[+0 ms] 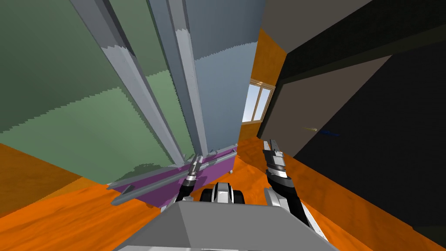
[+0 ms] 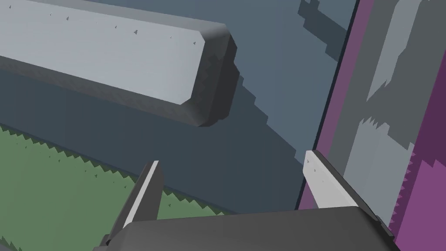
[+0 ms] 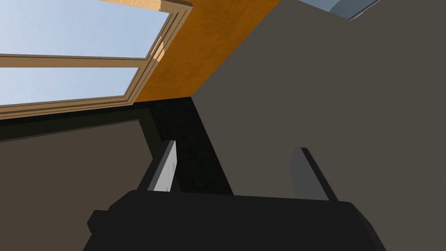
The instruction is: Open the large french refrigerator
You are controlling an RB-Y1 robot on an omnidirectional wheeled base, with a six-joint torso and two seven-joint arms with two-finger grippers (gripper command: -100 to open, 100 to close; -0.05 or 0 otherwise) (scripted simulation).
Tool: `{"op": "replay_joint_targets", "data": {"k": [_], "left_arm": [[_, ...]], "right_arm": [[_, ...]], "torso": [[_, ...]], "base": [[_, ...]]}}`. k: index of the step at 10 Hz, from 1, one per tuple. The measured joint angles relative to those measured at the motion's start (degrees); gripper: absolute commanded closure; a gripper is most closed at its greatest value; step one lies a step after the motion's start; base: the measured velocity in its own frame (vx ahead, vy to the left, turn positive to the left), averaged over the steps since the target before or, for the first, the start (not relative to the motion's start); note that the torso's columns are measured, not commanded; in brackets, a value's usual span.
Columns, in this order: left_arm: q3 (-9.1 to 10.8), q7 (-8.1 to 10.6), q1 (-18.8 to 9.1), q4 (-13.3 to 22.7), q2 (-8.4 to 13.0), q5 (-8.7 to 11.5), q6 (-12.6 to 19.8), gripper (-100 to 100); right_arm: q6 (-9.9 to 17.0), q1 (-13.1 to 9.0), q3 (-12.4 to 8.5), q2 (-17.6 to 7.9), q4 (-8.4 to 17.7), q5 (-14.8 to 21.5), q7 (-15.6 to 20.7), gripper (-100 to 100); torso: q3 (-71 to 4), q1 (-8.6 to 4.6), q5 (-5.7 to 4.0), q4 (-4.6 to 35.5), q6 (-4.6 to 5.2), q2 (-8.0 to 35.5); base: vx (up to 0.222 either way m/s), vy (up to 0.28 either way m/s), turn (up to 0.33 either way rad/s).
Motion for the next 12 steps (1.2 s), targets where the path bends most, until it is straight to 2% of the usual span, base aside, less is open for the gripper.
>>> {"op": "replay_joint_targets", "data": {"k": [4, 6, 8, 10, 12], "left_arm": [[-2.81, 3.88, -1.97, -1.16, 1.30, 2.51, 3.67, -100], [-4.57, 5.75, -2.46, -2.83, 0.58, 3.77, 6.10, -100], [-6.02, 7.70, -3.24, -3.76, -0.77, 5.02, 8.06, -100], [-7.04, 9.39, -4.26, -4.13, -3.29, 6.08, 9.58, -100], [-7.78, 10.15, -4.50, -4.62, -6.31, 6.56, 10.39, -100]], "right_arm": [[0.00, 0.00, 0.00, 0.00, 0.00, 0.00, 0.00, 0], [0.00, 0.00, 0.00, 0.00, 0.00, 0.00, 0.00, 0], [0.00, 0.00, 0.00, 0.00, 0.00, 0.00, 0.00, 0], [0.00, 0.01, 0.00, 0.00, 0.00, 0.00, 0.00, 0], [0.00, 0.01, 0.01, 0.01, 0.00, 0.00, 0.00, 0]], "torso": [[0.04, -0.01, 0.00, 0.02, 0.00, 0.05], [0.05, -0.02, 0.00, 0.02, 0.00, 0.07], [0.04, 0.02, 0.01, 0.02, 0.00, 0.05], [-0.01, -0.07, -0.01, 0.00, 0.00, -0.02], [0.03, -0.14, -0.04, 0.01, 0.00, 0.04]], "base": [[-0.043, 0.081, -0.070], [-0.053, 0.089, -0.081], [-0.045, 0.092, -0.060], [-0.026, 0.058, -0.032], [-0.020, 0.019, -0.020]]}}
